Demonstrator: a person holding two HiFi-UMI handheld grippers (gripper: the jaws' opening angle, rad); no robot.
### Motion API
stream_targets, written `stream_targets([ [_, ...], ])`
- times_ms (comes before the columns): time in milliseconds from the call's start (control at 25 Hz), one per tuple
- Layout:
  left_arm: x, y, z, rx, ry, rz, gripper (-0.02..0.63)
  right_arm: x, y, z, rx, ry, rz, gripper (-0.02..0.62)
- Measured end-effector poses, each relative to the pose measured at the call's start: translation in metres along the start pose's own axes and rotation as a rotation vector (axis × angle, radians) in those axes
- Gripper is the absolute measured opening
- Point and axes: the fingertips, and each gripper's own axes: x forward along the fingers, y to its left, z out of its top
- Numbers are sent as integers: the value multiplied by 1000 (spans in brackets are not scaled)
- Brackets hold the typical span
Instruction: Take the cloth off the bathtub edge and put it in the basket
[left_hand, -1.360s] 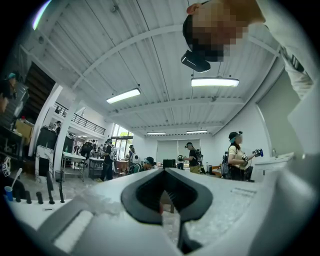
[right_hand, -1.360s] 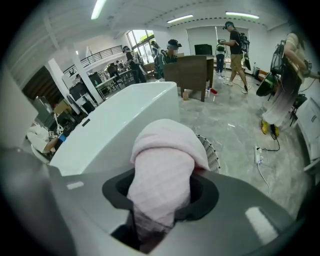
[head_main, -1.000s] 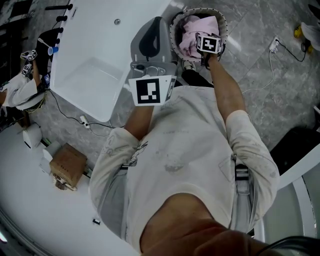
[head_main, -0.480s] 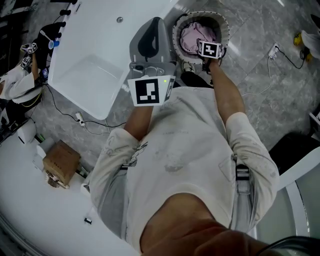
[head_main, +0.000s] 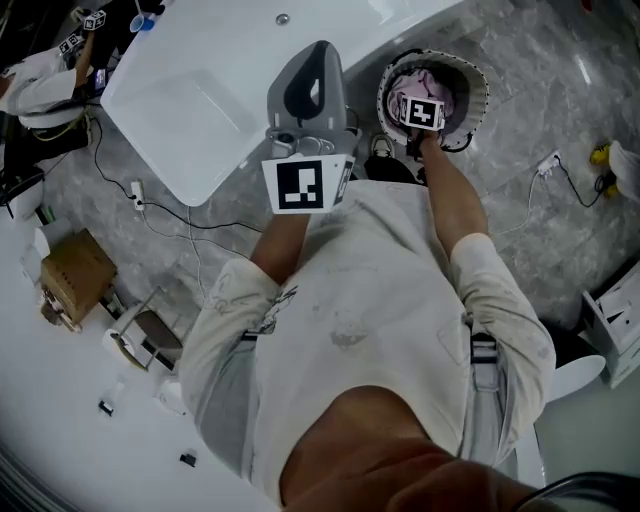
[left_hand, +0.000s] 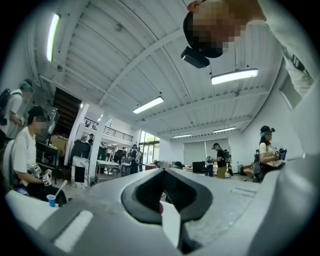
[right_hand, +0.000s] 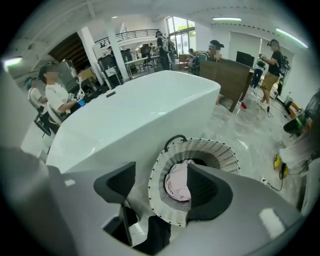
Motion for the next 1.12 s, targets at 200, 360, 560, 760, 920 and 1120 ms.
stream_targets([
  [200,-33,63,7,21,-7,147,0,13,65,16,-137,22,52,327],
  [360,-68,114,15,25,-14,257,0,16,126,19,-247,36,95,327],
  [560,-115,165,24,27,-36,395,0,20,188,18,-404,45,150,327],
  [760,-161,210,32,36,-53,530,0,29,245,12,-539,55,208,327],
  [920,-195,240,33,43,-46,604,0,33,293,3,-618,51,260,328],
  [1120,-233,268,42,51,-56,672,0,23,342,-5,-668,61,271,328],
])
